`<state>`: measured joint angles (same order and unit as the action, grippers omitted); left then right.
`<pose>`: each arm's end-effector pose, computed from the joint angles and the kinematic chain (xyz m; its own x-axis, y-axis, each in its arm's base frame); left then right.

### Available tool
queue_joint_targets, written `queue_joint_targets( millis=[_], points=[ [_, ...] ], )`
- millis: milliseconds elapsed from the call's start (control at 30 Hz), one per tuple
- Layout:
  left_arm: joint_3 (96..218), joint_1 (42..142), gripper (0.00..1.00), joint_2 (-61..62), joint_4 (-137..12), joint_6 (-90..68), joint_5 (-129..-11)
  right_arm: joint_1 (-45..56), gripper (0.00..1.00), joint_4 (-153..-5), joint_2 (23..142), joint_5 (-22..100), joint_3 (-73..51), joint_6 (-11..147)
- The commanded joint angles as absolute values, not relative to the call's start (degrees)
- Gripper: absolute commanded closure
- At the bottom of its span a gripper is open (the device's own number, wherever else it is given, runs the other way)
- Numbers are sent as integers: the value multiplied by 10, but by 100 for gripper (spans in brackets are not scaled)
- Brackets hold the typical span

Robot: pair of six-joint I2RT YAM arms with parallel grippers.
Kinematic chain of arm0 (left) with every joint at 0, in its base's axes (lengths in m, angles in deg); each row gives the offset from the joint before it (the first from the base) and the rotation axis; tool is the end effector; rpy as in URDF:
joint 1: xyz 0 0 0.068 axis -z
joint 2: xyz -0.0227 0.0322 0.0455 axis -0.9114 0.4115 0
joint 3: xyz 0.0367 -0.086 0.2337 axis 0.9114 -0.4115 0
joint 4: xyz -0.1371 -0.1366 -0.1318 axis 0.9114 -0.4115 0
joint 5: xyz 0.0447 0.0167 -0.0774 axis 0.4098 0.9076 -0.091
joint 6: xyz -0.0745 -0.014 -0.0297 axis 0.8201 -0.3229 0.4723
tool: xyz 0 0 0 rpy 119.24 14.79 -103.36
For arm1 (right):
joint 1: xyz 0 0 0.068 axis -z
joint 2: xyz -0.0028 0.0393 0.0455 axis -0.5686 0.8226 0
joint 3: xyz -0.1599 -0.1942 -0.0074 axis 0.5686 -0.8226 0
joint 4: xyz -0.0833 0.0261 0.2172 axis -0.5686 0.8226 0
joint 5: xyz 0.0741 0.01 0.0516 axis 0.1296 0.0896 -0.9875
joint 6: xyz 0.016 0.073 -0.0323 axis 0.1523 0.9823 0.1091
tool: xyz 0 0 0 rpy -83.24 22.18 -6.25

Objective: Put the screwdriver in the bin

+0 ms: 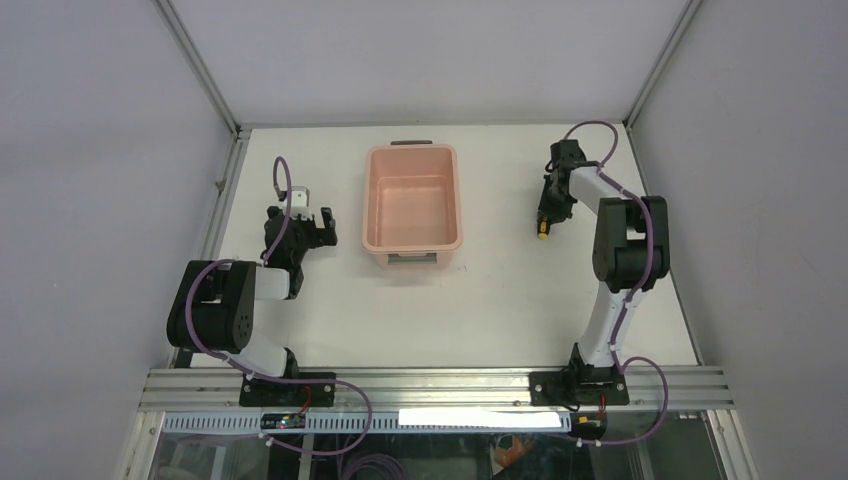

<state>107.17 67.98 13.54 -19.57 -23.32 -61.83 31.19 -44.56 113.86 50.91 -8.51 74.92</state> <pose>0.2908 -0.0118 0.1311 -0.3603 0.0241 -0.9325 0.0456 0.9989 0.0082 0.3753 0.0169 0.1323 -0.9106 0.1832 -0.3704 0.1925 0.9812 0.0119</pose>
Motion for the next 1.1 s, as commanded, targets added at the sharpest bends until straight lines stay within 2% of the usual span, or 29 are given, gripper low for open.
queue_joint_targets(
  millis=[0,100,233,333,533,667,800,967,1067],
  points=[
    [1066,683,1,115,-182,-222,-628,315,89,-432,1123,510,-83,772],
    [1066,684,1,115,-182,-222,-628,311,100,-374,1080,536,-34,758],
    [1066,684,1,115,-182,-222,-628,274,100,-266,1016,502,89,753],
    [1066,683,1,115,-182,-222,-627,186,100,-187,1007,512,179,765],
    [1066,684,1,115,-182,-222,-627,6,98,-195,1069,535,268,836],
    [1066,684,1,116,-182,-222,-627,-51,99,-222,1150,543,320,868],
    [1066,684,1,115,-182,-222,-627,-89,97,-240,1194,566,316,893],
    [1066,683,1,115,-182,-222,-627,-97,94,-336,1216,598,218,931],
    [1066,683,1,115,-182,-222,-628,-98,86,-351,1252,601,214,936]
  ],
)
